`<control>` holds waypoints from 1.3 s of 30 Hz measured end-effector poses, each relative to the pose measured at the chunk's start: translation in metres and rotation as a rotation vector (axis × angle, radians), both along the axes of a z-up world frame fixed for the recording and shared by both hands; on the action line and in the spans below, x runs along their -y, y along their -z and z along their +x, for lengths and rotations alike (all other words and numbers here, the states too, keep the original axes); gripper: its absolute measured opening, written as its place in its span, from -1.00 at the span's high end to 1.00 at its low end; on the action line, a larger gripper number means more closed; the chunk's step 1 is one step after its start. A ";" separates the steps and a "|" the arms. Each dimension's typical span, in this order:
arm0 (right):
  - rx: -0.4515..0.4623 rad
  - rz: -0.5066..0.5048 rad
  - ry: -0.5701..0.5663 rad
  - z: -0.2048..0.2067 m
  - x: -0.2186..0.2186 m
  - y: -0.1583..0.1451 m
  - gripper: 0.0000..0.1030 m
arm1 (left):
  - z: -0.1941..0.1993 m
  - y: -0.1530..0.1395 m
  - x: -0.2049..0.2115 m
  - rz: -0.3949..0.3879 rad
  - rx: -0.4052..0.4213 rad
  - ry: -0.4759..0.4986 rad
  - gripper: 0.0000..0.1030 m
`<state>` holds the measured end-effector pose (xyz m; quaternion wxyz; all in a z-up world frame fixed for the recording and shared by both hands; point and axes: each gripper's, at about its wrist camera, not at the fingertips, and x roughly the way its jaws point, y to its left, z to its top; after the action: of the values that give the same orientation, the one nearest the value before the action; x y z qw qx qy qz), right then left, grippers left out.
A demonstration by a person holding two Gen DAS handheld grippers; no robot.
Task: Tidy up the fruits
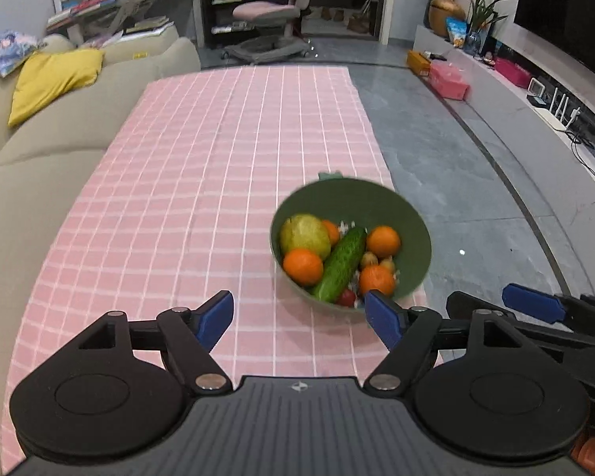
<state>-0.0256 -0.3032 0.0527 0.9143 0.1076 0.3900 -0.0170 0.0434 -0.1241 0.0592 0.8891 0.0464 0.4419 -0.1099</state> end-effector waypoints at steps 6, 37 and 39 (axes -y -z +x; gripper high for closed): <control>-0.009 -0.035 0.003 -0.017 -0.002 0.007 -0.05 | -0.012 0.017 0.000 0.005 -0.025 -0.022 -0.72; -0.009 -0.053 -0.021 -0.016 -0.004 0.010 -0.05 | -0.018 0.018 0.000 0.010 -0.008 -0.038 -0.72; -0.009 -0.053 -0.022 -0.016 -0.004 0.010 -0.05 | -0.018 0.018 -0.001 0.009 -0.009 -0.038 -0.72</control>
<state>-0.0418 -0.2989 0.0428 0.9152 0.0789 0.3948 -0.0181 0.0251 -0.1235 0.0413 0.8888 0.0413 0.4473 -0.0912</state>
